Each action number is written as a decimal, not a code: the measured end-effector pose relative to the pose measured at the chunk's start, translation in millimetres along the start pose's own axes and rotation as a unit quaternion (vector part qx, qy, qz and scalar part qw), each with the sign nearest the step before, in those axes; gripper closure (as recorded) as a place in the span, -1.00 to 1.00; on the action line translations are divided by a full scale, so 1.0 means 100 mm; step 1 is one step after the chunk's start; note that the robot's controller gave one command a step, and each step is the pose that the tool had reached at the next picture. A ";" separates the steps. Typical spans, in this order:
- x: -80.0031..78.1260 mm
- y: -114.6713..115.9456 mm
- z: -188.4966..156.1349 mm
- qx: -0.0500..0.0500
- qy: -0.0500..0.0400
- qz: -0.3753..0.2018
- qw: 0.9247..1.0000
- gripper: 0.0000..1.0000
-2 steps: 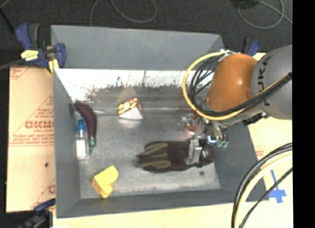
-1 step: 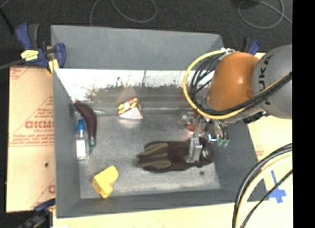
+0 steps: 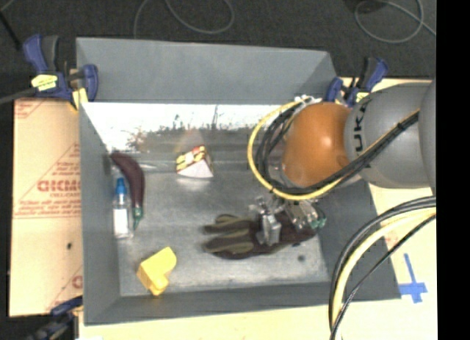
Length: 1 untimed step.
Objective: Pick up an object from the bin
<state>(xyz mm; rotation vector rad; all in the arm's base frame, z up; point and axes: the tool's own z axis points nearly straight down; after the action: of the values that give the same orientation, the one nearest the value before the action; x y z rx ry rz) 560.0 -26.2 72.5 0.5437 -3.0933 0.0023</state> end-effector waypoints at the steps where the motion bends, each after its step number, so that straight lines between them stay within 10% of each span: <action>1: 0.00 0.00 0.00 0.000 0.000 0.000 1.000 1.00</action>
Offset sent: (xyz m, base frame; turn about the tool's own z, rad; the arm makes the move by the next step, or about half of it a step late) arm 0.0149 0.0116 0.1531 -0.0082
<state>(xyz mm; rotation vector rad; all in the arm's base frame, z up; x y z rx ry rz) 560.1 -26.2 72.5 0.5437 -3.0933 0.0023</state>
